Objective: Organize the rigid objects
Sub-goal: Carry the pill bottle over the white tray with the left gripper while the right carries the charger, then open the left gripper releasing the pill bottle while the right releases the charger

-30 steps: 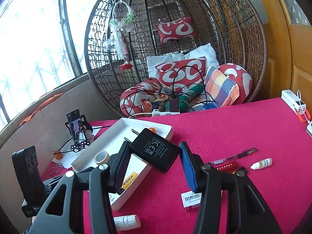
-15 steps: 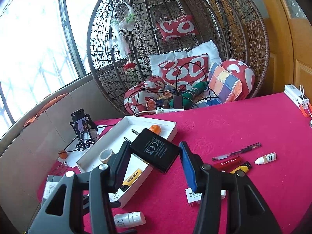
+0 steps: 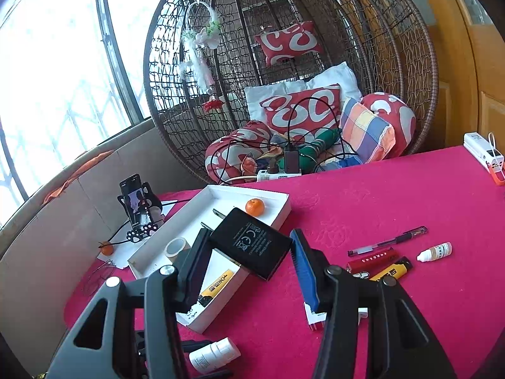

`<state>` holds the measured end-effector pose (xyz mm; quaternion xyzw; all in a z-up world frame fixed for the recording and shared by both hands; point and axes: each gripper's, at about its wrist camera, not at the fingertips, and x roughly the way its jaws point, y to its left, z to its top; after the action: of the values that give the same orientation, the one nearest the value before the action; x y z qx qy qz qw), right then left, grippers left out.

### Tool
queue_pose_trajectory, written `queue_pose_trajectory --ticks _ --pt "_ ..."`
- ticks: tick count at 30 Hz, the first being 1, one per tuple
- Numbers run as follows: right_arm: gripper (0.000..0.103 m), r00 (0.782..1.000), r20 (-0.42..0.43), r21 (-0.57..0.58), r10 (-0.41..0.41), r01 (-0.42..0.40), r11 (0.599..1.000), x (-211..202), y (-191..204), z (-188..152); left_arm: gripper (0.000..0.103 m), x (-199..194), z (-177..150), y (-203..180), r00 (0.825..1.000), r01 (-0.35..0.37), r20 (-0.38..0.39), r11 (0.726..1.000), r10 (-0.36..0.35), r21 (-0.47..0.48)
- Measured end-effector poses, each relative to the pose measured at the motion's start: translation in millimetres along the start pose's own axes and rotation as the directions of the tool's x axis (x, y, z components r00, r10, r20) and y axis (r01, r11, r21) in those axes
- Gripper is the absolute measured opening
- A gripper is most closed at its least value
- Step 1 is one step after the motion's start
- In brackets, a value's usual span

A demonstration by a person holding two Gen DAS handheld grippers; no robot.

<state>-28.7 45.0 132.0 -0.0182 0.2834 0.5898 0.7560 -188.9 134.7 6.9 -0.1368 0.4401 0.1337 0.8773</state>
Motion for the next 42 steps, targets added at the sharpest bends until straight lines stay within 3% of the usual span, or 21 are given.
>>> queue_pose_trajectory --ticks 9,21,32,36,42 --pt "0.051 1.000 0.022 -0.019 -0.009 0.009 1.000 -3.1 3.5 6.1 0.036 -36.1 9.3 -3.7 0.991 -0.015 0.135 1.000 0.014 0.008" --pt "0.051 1.000 0.008 -0.072 0.007 -0.006 0.997 13.4 21.4 15.3 0.036 -87.7 18.3 40.9 0.945 -0.083 0.306 0.988 0.119 -0.130" --pt "0.051 0.996 -0.078 -0.116 0.046 -0.055 0.992 67.6 46.6 20.4 0.036 -83.5 40.6 105.6 0.902 -0.197 0.320 0.935 0.290 -0.294" --pt "0.051 0.991 -0.120 -0.135 0.051 -0.067 0.989 99.9 56.1 17.0 0.036 -72.6 42.1 129.0 0.895 -0.229 0.286 0.903 0.342 -0.363" --pt "0.051 0.978 -0.206 -0.126 0.035 -0.062 0.990 156.6 62.1 3.5 0.036 -60.4 42.2 142.0 0.888 -0.262 0.261 0.883 0.378 -0.389"
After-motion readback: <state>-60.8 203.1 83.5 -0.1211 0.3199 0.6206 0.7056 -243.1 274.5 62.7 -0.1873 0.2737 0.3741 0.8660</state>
